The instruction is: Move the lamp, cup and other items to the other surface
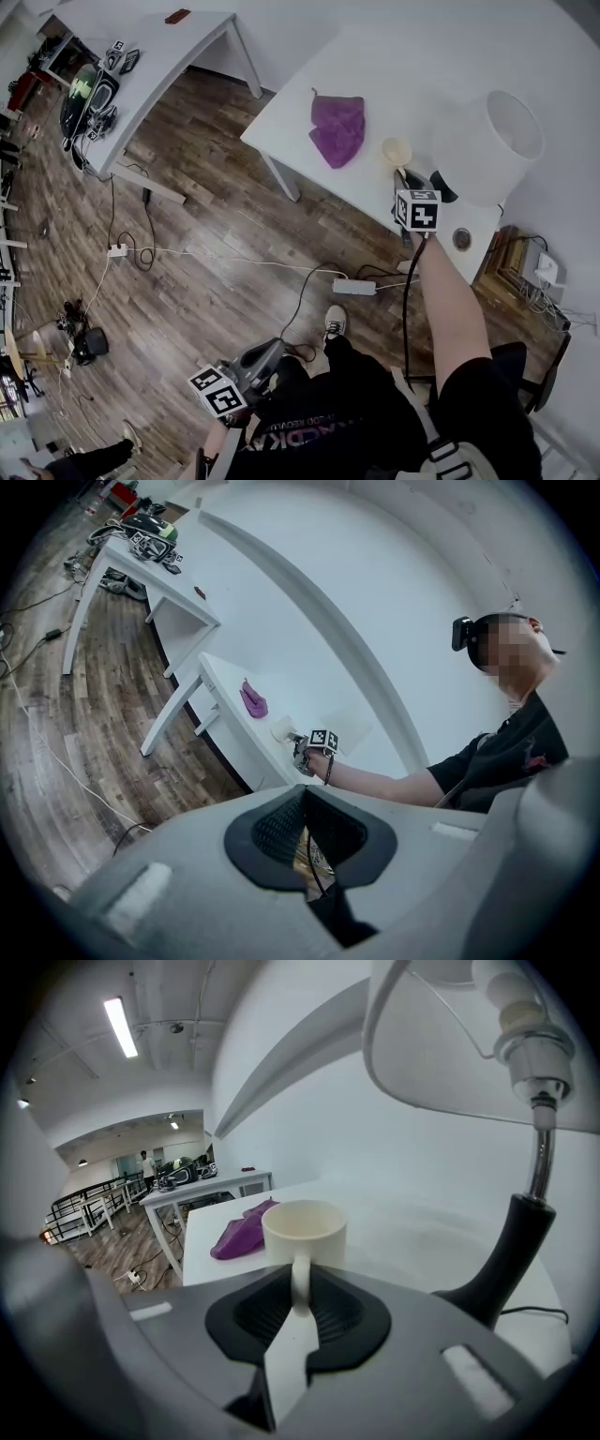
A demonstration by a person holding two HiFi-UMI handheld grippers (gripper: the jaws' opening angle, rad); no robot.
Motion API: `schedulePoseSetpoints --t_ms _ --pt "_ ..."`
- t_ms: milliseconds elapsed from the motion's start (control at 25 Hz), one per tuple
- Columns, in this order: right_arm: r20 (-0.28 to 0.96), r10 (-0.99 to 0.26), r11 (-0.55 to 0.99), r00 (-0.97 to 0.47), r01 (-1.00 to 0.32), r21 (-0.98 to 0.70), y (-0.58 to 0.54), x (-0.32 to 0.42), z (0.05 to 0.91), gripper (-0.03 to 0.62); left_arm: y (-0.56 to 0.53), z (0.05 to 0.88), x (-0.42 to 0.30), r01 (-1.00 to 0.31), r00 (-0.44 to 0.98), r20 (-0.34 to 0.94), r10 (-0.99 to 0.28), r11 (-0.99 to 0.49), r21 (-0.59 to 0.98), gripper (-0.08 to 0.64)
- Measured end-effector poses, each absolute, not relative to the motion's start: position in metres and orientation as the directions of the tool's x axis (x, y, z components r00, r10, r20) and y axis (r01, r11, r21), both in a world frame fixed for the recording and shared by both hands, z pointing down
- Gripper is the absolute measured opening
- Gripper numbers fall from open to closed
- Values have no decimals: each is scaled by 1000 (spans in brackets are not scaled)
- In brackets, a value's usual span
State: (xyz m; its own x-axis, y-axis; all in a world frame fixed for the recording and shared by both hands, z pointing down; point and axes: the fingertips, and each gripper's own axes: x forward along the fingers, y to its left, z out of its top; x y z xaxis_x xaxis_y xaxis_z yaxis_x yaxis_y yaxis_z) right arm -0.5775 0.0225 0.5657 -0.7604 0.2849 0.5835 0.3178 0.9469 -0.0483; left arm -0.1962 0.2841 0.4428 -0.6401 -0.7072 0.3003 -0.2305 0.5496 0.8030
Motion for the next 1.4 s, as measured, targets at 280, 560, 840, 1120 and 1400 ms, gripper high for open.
schedulePoseSetpoints --t_ms 280,560,840,1120,1400 --pt "539 283 952 -793 301 -57 26 -564 554 49 286 441 -192 -238 -637 298 -711 549 801 3" --pt "482 333 931 -811 364 -31 45 -549 527 49 284 439 -191 -255 -621 293 -727 541 801 3" --pt "441 358 925 -823 378 -46 58 -529 505 49 291 434 -190 -282 -604 289 -743 538 794 3" --pt "427 338 934 -839 356 -39 70 -501 484 49 309 425 -188 -336 -573 259 -778 511 791 3" --pt "400 311 946 -862 320 -46 88 -455 458 49 339 415 -179 -383 -540 234 -809 484 787 3"
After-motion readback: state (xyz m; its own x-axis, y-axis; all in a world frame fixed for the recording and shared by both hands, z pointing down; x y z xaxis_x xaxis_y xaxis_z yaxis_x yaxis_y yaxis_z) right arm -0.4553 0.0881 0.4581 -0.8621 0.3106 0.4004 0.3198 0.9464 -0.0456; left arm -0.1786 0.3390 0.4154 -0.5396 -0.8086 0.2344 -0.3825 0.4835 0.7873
